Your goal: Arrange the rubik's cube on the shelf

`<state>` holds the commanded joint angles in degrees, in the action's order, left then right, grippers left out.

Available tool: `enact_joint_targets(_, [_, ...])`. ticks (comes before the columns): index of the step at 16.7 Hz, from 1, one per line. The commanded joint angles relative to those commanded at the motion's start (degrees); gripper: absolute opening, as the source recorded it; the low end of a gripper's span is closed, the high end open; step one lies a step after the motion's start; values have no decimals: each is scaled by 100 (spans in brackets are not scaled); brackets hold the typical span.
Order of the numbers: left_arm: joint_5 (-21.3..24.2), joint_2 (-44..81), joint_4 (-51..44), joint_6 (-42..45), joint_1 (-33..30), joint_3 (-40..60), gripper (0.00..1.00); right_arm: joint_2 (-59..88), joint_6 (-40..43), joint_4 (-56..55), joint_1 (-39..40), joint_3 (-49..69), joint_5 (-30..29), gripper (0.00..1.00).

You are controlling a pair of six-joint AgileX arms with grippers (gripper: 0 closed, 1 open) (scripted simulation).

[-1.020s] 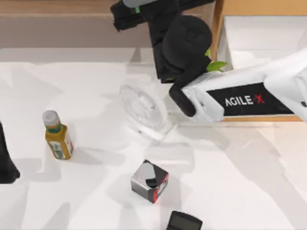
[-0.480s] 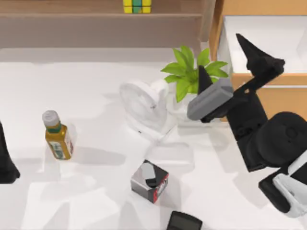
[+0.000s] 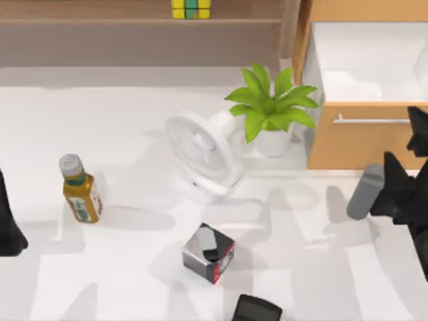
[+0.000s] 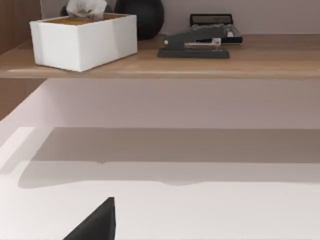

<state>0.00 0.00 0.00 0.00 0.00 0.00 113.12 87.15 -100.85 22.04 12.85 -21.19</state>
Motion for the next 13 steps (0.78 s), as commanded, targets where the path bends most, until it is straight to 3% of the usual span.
enact_joint_targets(13, [0,0,0,0,0,0,100,103,197,318,-368,335,96,100])
